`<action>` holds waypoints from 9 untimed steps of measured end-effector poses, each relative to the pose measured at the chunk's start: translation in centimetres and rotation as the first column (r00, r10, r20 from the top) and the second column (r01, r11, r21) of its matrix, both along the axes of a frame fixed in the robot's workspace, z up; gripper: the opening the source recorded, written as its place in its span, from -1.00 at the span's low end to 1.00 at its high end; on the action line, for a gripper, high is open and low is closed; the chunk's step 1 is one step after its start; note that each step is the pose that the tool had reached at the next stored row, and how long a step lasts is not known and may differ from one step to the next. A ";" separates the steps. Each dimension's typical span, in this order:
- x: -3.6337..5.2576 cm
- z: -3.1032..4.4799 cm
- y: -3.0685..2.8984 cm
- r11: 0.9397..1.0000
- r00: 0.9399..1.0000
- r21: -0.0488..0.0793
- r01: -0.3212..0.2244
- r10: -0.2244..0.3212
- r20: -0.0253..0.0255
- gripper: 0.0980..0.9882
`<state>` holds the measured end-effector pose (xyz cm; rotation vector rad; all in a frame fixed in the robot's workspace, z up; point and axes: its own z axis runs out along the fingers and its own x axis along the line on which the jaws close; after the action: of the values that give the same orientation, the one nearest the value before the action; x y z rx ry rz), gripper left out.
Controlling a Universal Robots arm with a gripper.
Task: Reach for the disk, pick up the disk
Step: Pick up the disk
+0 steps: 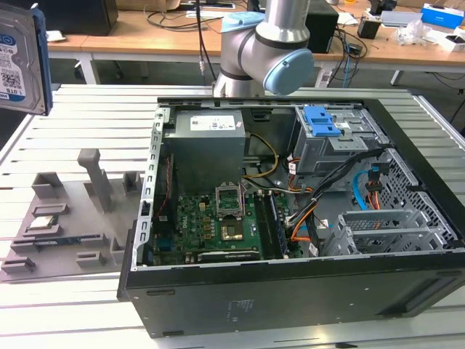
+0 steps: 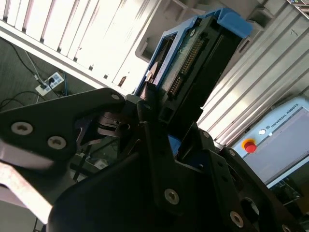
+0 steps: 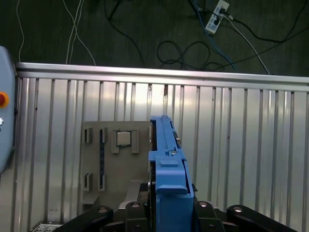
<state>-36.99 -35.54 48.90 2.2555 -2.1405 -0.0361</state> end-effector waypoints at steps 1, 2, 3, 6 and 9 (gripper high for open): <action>0.01 0.13 0.00 1.000 1.000 0.000 0.000 0.000 0.000 -0.39; 0.03 0.55 0.00 1.000 1.000 0.000 0.000 0.000 0.000 -0.39; 0.04 0.72 0.00 1.000 1.000 0.000 0.000 0.000 0.000 -0.39; 0.06 1.20 0.00 1.000 1.000 0.000 0.000 0.000 0.000 -0.39; 0.09 1.80 0.00 1.000 1.000 0.000 0.000 0.000 0.000 -0.39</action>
<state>-36.90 -35.54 50.69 2.2553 -2.1403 -0.0365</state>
